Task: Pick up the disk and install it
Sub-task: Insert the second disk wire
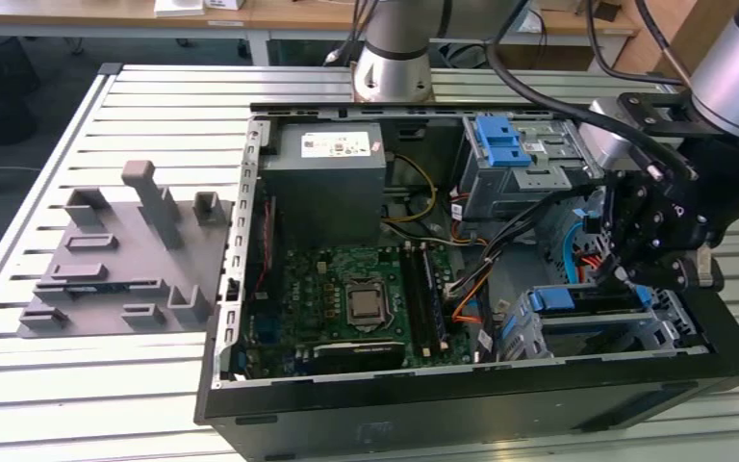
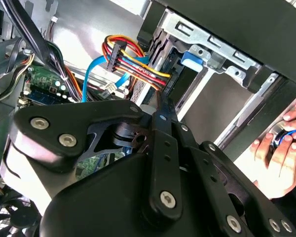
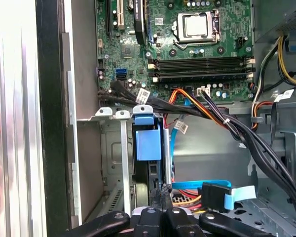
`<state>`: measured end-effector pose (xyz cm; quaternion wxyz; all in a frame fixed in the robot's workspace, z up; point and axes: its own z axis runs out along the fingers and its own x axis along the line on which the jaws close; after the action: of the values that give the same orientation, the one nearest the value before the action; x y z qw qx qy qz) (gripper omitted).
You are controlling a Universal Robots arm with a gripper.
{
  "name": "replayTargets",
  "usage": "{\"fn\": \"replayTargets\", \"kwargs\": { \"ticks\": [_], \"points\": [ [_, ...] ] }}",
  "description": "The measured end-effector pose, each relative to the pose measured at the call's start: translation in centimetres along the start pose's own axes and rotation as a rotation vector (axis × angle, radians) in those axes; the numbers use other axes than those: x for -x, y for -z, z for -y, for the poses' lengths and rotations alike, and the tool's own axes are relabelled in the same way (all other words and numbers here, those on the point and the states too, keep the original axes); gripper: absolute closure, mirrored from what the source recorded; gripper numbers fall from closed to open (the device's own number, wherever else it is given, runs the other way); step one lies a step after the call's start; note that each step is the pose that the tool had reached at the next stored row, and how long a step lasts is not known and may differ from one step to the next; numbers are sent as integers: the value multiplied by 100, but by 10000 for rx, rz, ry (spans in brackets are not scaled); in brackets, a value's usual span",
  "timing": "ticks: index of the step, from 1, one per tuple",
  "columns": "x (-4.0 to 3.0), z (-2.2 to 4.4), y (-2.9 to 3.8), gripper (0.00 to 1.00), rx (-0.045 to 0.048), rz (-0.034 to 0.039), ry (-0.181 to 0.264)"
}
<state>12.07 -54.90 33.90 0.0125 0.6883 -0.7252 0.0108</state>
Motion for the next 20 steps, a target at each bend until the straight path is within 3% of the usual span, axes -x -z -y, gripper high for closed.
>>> {"fn": "replayTargets", "kwargs": {
  "ticks": [11, 20],
  "points": [
    [-5, -49, 79, 89, -11, 2, -1],
    [-12, -153, 109, 89, -43, 5, -1]
  ]
}}
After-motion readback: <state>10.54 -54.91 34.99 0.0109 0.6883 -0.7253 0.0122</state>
